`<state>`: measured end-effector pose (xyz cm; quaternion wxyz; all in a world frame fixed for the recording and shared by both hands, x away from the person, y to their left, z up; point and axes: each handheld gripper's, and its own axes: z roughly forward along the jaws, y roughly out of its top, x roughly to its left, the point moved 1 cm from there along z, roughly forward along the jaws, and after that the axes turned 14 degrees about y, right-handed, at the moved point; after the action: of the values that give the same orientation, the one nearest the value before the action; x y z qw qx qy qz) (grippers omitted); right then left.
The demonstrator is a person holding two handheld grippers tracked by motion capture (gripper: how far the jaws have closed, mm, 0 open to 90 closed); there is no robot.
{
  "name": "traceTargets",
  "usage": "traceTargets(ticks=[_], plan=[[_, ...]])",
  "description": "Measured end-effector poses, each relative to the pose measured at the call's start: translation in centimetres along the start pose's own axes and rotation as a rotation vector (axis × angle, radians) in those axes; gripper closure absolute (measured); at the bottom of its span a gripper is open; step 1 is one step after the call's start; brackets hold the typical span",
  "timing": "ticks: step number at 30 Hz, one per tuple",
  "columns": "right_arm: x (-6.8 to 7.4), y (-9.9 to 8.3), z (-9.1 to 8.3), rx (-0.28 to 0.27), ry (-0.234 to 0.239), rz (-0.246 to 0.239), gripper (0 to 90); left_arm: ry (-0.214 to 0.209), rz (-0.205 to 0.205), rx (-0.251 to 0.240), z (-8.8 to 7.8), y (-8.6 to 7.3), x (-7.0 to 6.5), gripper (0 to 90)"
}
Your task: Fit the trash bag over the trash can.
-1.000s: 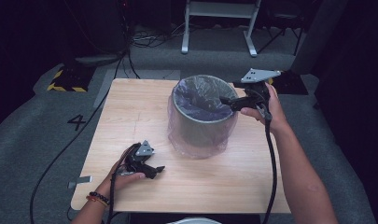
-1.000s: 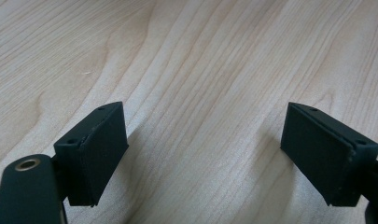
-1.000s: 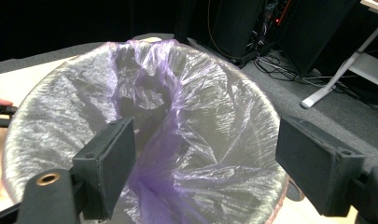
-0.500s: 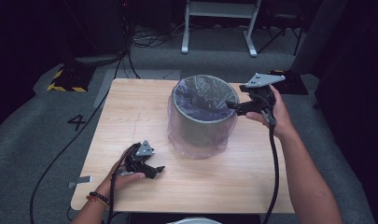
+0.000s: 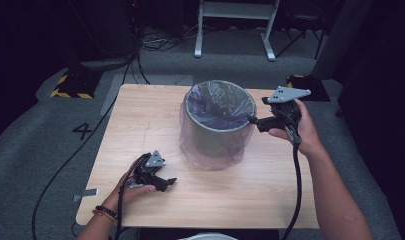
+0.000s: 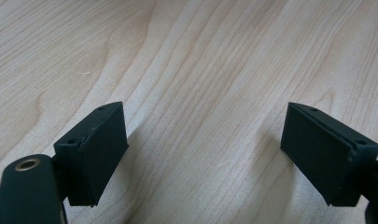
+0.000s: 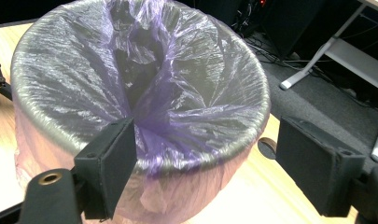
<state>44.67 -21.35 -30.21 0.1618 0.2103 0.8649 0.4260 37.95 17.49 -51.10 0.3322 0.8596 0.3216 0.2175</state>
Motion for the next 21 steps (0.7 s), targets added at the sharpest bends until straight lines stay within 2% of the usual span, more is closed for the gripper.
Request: traceTargets(ticks=[13,16,21], plan=[[1.2,-1.2,-0.9,0.011,-0.001,-0.016,20.9,-0.001,-0.001,0.0,0.0,0.0,0.0,14.2],[1.4,-1.6,-1.0,0.006,-0.03,-0.02,21.9,-0.001,-0.001,0.0,0.0,0.0,0.0,14.2],[1.7,-2.3,-0.9,0.021,-0.03,-0.025,21.6,-0.001,0.0,0.0,0.0,0.0,0.0,14.2]])
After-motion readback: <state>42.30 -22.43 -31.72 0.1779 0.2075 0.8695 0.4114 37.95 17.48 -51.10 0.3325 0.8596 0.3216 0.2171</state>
